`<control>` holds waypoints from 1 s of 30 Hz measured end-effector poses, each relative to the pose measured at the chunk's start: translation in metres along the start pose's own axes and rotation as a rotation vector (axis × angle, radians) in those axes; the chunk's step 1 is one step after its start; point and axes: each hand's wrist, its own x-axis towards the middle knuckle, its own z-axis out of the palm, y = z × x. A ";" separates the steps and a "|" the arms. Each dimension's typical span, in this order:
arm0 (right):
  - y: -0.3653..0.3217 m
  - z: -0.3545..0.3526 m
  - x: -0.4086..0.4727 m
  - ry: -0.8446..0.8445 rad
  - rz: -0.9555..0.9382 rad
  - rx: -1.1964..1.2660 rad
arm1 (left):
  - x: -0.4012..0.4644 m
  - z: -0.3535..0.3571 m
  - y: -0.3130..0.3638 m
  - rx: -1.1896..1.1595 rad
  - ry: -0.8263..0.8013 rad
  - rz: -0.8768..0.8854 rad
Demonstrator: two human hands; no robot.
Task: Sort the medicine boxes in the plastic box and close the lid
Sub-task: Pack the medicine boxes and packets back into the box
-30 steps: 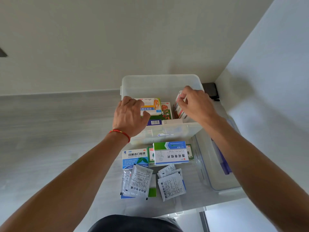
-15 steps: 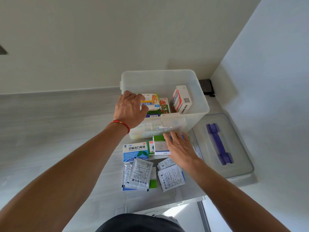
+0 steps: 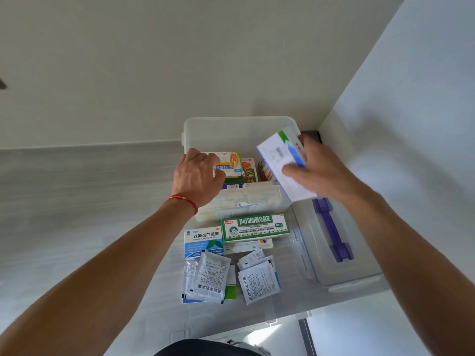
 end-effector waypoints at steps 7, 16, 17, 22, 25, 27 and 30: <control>0.018 0.031 0.115 -0.154 0.237 -0.222 | 0.001 0.000 -0.001 0.002 0.009 -0.011; 0.029 0.074 0.162 -0.109 0.116 -0.555 | 0.001 0.002 0.000 -0.003 0.013 -0.049; 0.030 0.075 0.165 -0.101 0.108 -0.541 | 0.001 0.002 0.000 -0.004 0.018 -0.051; 0.036 0.088 0.160 -0.113 0.041 -0.556 | 0.001 0.002 0.000 -0.006 0.019 -0.054; 0.045 0.092 0.146 -0.042 -0.020 -0.563 | 0.001 0.002 0.000 0.003 0.012 -0.051; 0.052 0.090 0.137 0.038 -0.058 -0.535 | 0.002 0.002 -0.001 0.007 0.019 -0.044; 0.064 0.087 0.121 -0.017 -0.146 -0.649 | 0.001 0.004 -0.001 0.010 0.035 -0.031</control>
